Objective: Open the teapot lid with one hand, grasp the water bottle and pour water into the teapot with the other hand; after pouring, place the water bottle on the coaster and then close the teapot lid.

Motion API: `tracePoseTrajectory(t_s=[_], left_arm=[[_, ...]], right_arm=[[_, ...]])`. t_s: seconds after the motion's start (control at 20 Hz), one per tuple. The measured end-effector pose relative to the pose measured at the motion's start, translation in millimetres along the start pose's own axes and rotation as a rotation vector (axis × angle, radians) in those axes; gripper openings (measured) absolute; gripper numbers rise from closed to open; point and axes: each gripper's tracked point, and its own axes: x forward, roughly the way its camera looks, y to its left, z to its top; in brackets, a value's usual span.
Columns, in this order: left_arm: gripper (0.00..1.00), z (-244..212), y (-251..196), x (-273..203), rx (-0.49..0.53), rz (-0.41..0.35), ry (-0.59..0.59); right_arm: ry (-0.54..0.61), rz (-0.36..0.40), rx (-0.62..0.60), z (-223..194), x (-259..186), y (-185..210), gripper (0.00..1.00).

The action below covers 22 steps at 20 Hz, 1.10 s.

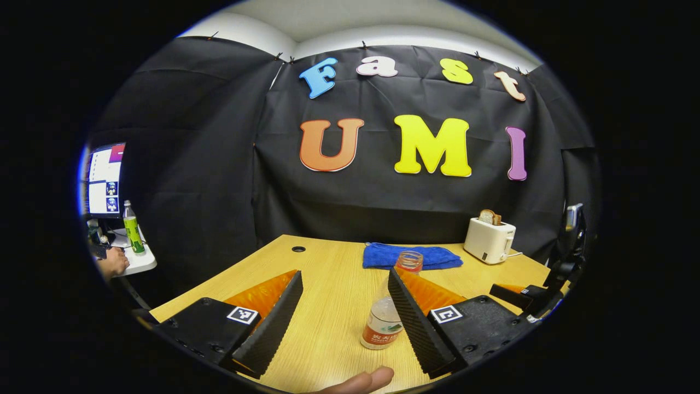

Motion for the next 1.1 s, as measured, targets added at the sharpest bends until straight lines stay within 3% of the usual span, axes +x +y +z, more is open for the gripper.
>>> tracePoseTrajectory(t_s=[0.25, 0.3, 0.5, 0.65, 0.75, 0.8, 1.1], left_arm=[[0.99, 5, 15, 1, 0.010, 0.051, -0.023], [0.99, 4, 12, 1, 0.011, 0.046, -0.021], [0.99, 2, 8, 2, 0.027, 0.037, -0.018], [0.99, 1, 5, 2, 0.037, 0.031, -0.016], [0.99, 1, 6, 3, 0.033, 0.029, -0.015], [0.99, 1, 7, 2, 0.028, 0.031, -0.016], [0.99, 1, 10, 1, 0.002, 0.032, -0.014]], right_arm=[[0.015, 0.003, 0.032, -10, 9, 3, 0.84], [0.017, 0.003, 0.033, -11, 10, 4, 0.68], [0.012, 0.033, 0.051, -16, 13, 11, 0.48], [0.008, 0.055, 0.026, -18, 17, 18, 0.10], [0.015, 0.068, 0.026, -19, 16, 20, 0.09], [0.012, 0.074, 0.037, -16, 14, 21, 0.02], [-0.002, 0.080, 0.056, -7, 14, 17, 0.00]])
